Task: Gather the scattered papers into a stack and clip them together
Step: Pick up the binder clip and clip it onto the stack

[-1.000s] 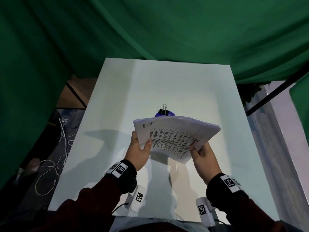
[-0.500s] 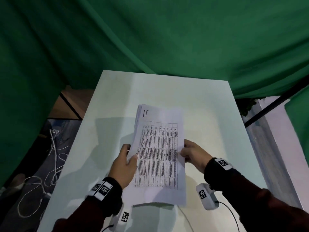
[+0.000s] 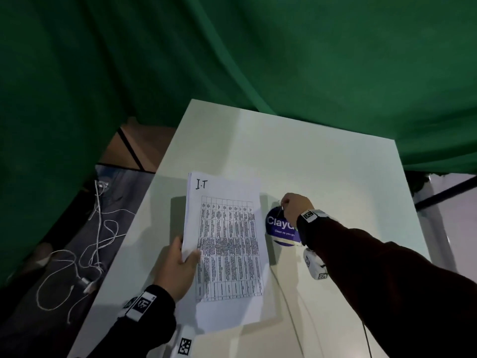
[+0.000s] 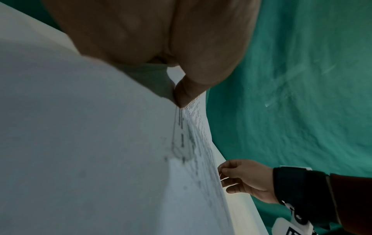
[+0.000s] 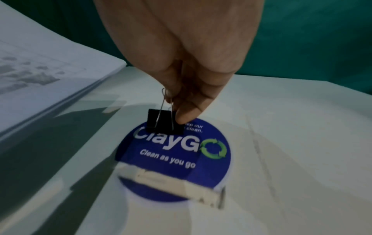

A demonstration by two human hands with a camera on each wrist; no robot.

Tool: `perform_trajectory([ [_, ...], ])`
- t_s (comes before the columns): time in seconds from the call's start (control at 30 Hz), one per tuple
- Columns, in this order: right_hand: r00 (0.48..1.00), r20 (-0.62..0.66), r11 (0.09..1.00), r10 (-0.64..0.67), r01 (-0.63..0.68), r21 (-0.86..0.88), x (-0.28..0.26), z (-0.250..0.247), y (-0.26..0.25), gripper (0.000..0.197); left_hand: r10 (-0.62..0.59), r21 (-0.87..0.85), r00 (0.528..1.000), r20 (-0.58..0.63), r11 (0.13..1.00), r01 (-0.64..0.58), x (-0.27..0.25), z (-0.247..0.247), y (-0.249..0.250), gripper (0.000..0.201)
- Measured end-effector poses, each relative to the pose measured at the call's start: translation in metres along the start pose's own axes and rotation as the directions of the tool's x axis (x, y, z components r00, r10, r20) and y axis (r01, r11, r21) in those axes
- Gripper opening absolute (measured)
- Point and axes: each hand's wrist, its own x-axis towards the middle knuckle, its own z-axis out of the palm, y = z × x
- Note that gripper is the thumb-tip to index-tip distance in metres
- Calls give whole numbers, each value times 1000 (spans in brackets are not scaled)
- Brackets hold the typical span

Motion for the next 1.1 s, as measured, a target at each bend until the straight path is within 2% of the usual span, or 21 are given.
perform_trajectory([
  [0.13, 1000, 10, 1000, -15, 15, 10, -22, 15, 4, 20, -20, 12, 1000, 22, 1000, 20, -4, -2, -9, 43],
  [0.27, 1000, 28, 997, -2, -1, 79, -48, 27, 31, 9, -21, 16, 997, 70, 1000, 20, -10, 3, -7, 41],
  [0.4, 998, -12, 975, 69, -65, 213, -87, 36, 74, 33, -21, 64, 993, 120, 998, 14, -20, 15, 1, 44],
  [0.47, 991, -50, 919, 122, -94, 384, -107, 39, 98, 28, 0, 89, 990, 139, 996, -12, -25, 22, 7, 43],
  [0.6, 979, -42, 683, 197, -107, 722, -144, 37, 144, 16, 23, 110, 982, 190, 993, -44, -42, 37, 25, 50],
  [0.67, 976, -25, 556, 219, -104, 825, -163, 32, 158, 15, 56, 91, 979, 197, 993, -75, -56, 46, 43, 52],
  [0.73, 976, -28, 434, 216, -70, 898, -181, 24, 167, 15, 56, 72, 978, 203, 995, -72, -70, 55, 54, 66],
  [0.83, 978, -34, 265, 206, -22, 964, -202, 9, 176, 30, 98, 26, 968, 233, 994, -107, -91, 63, 63, 63],
  [0.9, 979, -77, 229, 191, 32, 973, -212, -8, 178, 34, 99, 22, 962, 253, 994, -108, -103, 65, 65, 43],
  [1.1, 943, -318, 268, 102, 282, 921, -241, -79, 162, 34, 140, 42, 937, 321, 986, -162, -135, 67, 74, 33],
])
